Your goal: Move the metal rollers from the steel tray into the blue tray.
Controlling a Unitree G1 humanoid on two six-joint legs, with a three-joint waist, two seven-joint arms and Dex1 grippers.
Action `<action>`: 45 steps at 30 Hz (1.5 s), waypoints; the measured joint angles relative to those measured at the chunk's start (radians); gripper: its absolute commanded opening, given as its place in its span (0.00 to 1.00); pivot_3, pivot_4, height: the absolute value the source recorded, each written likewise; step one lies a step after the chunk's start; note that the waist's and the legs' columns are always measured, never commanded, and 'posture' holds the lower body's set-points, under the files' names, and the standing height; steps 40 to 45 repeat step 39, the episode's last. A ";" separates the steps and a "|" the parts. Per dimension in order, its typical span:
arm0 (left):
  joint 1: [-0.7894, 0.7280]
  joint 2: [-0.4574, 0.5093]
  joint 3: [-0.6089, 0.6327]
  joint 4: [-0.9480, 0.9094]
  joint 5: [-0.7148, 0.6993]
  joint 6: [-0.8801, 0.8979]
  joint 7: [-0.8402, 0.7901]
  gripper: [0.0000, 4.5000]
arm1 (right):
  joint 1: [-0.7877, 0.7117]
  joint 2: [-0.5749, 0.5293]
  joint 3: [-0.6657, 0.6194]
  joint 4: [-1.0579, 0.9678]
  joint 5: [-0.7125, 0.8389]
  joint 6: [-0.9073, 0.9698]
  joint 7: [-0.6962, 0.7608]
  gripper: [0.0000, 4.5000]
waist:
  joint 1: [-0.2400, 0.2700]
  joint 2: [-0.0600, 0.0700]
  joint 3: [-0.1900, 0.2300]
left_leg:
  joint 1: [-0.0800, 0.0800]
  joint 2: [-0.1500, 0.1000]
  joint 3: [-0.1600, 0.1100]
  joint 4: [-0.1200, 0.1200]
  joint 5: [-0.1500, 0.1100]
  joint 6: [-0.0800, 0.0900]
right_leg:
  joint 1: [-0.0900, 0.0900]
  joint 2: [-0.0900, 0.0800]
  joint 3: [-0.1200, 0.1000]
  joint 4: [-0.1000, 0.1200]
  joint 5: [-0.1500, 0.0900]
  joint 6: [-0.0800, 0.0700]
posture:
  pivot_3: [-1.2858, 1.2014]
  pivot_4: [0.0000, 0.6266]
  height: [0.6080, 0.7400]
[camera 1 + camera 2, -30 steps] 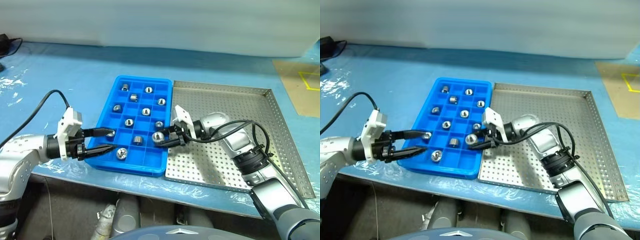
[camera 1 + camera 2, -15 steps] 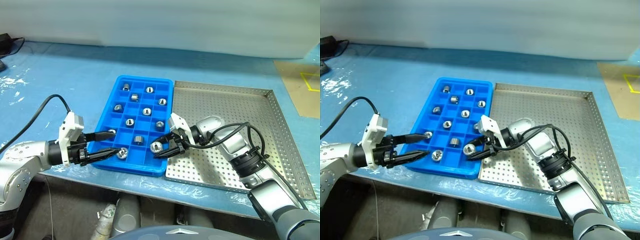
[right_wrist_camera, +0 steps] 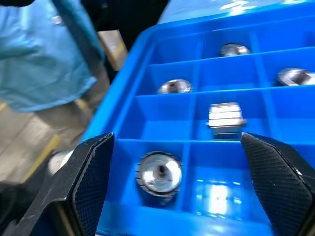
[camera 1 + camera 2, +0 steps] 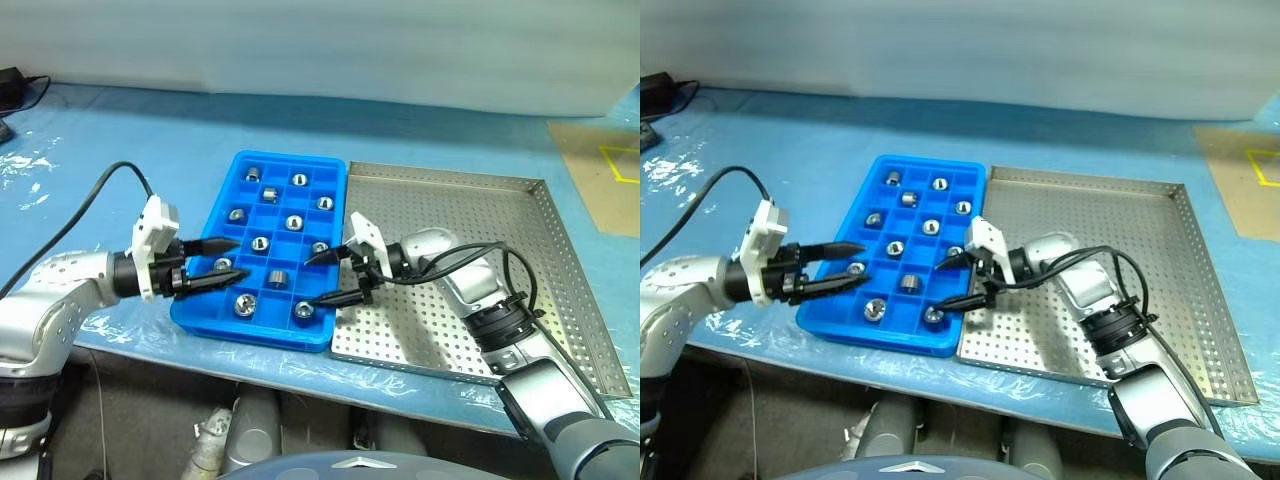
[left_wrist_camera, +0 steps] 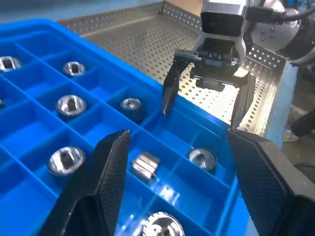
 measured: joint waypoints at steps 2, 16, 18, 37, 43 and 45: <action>-0.073 -0.022 -0.035 0.079 0.036 -0.040 -0.011 0.74 | 0.018 -0.042 -0.067 -0.024 0.016 0.030 -0.030 0.94 | -0.002 0.000 -0.001 | 0.000 0.000 0.000 0.001 0.000 -0.001 | 0.001 0.000 0.000 0.000 0.000 0.000 | 0.52 0.24 1.00; -0.351 -0.229 -0.172 0.650 0.282 -0.324 -0.059 0.74 | 0.212 0.016 -0.344 -0.101 -0.027 -0.039 -0.500 0.94 | -0.092 -0.001 -0.001 | 0.001 -0.001 0.000 0.001 0.001 -0.001 | 0.000 0.003 0.002 0.000 0.000 0.000 | 0.45 0.24 1.00; -0.355 -0.237 -0.172 0.672 0.289 -0.331 -0.060 0.74 | 0.234 0.021 -0.344 -0.113 -0.027 -0.039 -0.516 0.94 | -0.094 -0.001 -0.001 | 0.001 -0.001 0.000 0.001 0.000 0.000 | 0.000 0.003 0.001 -0.001 0.000 0.000 | 0.45 0.24 1.00; -0.361 -0.255 -0.141 0.699 0.303 -0.362 -0.023 0.74 | 0.148 0.050 -0.341 -0.004 -0.057 -0.117 -0.592 0.94 | -0.097 -0.001 -0.001 | 0.000 -0.001 0.001 0.002 -0.002 0.004 | 0.000 0.002 0.001 -0.001 0.000 0.000 | 0.48 0.24 1.00; -0.358 -0.255 -0.136 0.694 0.303 -0.362 -0.020 0.74 | 0.139 0.050 -0.341 0.010 -0.061 -0.126 -0.594 0.94 | -0.095 -0.001 -0.001 | 0.000 0.000 0.001 0.002 -0.002 0.004 | 0.000 0.002 0.001 -0.001 0.000 0.000 | 0.48 0.24 1.00; -0.358 -0.255 -0.136 0.694 0.303 -0.362 -0.020 0.74 | 0.139 0.050 -0.341 0.010 -0.061 -0.126 -0.594 0.94 | -0.095 -0.001 -0.001 | 0.000 0.000 0.001 0.002 -0.002 0.004 | 0.000 0.002 0.001 -0.001 0.000 0.000 | 0.48 0.24 1.00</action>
